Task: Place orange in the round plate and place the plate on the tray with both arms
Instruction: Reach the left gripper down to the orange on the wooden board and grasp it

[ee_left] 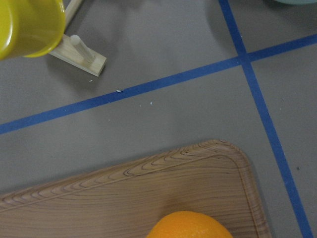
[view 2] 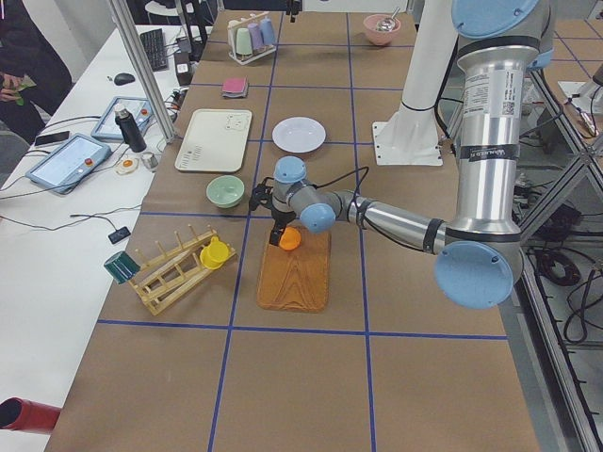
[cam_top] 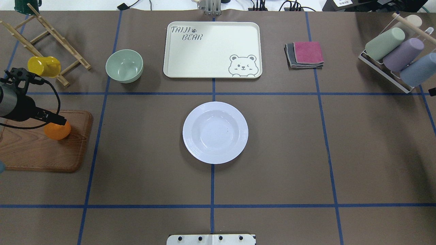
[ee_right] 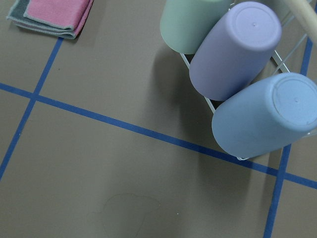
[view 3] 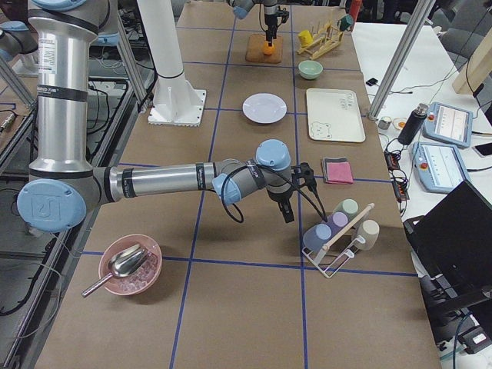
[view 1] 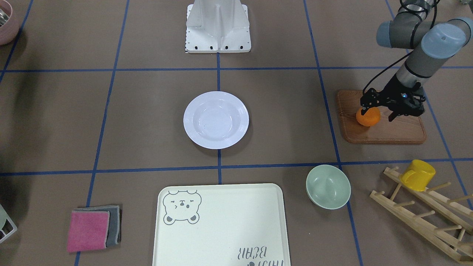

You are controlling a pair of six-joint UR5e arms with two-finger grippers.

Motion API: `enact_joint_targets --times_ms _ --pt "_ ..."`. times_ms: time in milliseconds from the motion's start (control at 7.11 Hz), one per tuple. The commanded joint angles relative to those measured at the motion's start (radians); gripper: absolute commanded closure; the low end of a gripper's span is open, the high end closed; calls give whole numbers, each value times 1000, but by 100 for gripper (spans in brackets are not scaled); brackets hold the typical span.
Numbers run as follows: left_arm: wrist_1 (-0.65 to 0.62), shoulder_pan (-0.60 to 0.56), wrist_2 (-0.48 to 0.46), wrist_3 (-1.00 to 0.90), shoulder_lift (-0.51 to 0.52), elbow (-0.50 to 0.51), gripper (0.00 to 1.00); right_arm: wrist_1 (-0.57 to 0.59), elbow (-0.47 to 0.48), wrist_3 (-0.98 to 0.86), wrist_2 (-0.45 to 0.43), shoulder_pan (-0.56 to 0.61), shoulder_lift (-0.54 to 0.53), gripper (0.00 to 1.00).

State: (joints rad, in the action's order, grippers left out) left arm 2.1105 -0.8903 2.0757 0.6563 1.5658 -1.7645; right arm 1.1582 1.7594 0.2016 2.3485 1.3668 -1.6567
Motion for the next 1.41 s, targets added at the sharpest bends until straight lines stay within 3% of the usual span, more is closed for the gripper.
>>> enact_joint_targets --times_ms 0,422,704,985,1267 --pt "10 56 -58 46 8 8 2 0 0 -1 0 0 0 0" --pt "14 70 -100 43 10 53 4 0 0 -1 0 0 0 0" --pt "14 70 -100 49 7 33 100 0 0 -1 0 0 0 0" --pt "-30 70 -59 65 19 -64 100 -2 0 -1 2 0 0 0" --pt "-227 76 -60 230 260 -53 100 0 -1 6 2 -3 0 0"
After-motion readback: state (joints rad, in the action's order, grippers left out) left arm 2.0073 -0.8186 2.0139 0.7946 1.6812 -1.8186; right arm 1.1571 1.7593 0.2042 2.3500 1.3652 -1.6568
